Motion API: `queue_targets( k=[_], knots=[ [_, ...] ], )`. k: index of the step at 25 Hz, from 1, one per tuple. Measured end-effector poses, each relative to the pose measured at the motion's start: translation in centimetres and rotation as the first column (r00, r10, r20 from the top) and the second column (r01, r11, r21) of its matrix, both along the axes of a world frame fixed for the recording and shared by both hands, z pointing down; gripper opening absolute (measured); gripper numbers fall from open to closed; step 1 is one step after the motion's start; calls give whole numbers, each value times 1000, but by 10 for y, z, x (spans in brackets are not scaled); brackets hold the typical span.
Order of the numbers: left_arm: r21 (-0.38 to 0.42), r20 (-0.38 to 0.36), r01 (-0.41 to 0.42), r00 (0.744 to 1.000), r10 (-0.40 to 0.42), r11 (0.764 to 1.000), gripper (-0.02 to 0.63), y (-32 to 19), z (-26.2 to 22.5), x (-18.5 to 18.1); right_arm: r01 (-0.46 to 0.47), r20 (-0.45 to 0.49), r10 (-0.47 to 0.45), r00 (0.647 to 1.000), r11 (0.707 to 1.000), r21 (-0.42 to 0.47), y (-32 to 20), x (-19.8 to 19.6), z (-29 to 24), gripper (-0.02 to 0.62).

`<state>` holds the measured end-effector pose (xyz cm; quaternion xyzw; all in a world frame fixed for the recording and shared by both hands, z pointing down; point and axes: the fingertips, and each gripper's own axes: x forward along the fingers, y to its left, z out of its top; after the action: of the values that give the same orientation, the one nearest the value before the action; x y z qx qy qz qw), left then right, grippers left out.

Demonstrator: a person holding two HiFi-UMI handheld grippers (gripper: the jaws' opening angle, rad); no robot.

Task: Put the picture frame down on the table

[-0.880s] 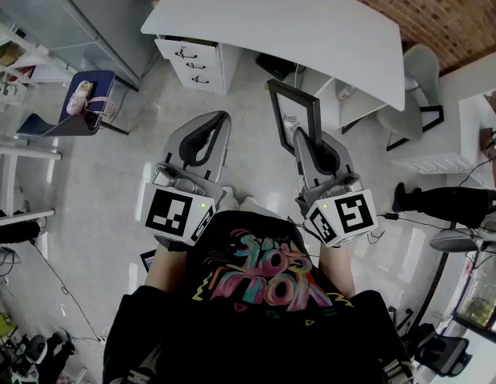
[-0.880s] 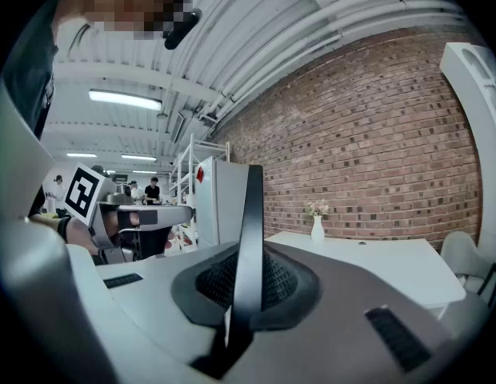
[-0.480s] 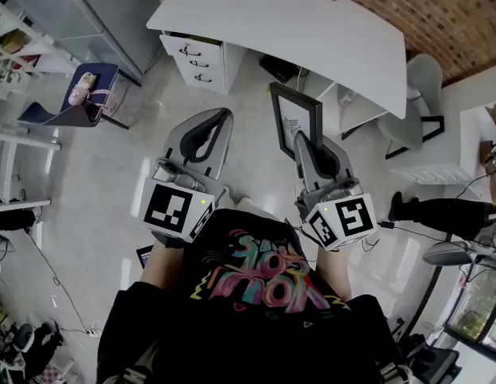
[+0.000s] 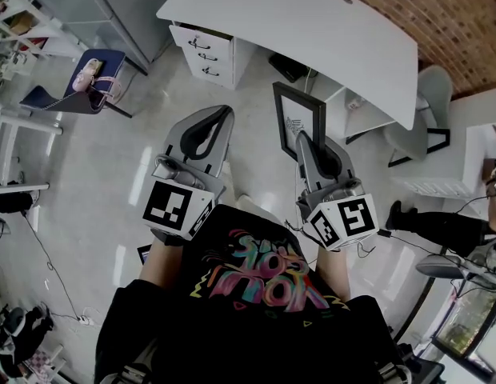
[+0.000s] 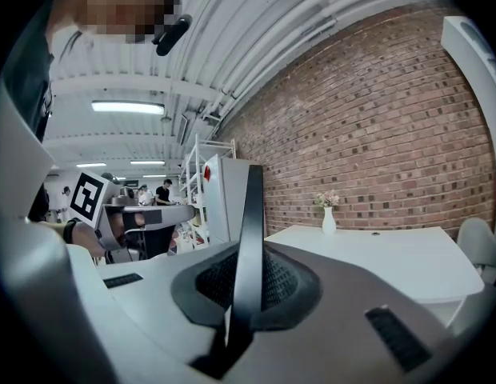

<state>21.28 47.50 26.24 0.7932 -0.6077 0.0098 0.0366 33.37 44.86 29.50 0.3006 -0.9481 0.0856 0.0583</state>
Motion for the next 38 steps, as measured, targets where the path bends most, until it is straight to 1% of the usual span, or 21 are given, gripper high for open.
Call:
queue_targets(
  k=[3,6,10,14,16,20,25,30,35,38],
  knots=[
    [8,3,12,1000,-12,1000,28,-19,0,-19,3,1,-3,1000,1000,1,-21,-16,1,37],
    [11,15,18,1000,-18,1000,28,-48,0,-46,-9,11,9,1000,1000,3,-53,-38,1,37],
    [20,17,11,1000,-12,1000,28,-104,-8,-93,-35,12,35,999,999,2,-106,-77,-3,38],
    [42,25,-1,1000,0,999,28,-164,-20,-146,-54,15,54,998,998,20,-161,-123,-12,38],
    [41,28,-17,999,16,999,28,-193,-20,-168,-79,16,79,997,997,15,-188,-141,-12,38],
    [35,49,-50,998,48,998,28,-238,-17,-198,-138,12,138,990,990,-8,-231,-162,-9,38],
    [25,48,-51,998,50,998,28,-275,-12,-230,-175,0,175,985,984,-28,-268,-183,-4,38],
    [6,42,-36,998,35,999,28,-298,-7,-256,-187,-11,187,982,981,-45,-294,-197,-1,38],
    [-16,43,-15,999,15,1000,28,-317,5,-266,-184,-12,184,983,981,-62,-325,-203,10,38],
    [-37,45,12,999,-11,999,28,-337,11,-272,-165,-6,165,986,984,-64,-351,-208,15,38]
  ],
)
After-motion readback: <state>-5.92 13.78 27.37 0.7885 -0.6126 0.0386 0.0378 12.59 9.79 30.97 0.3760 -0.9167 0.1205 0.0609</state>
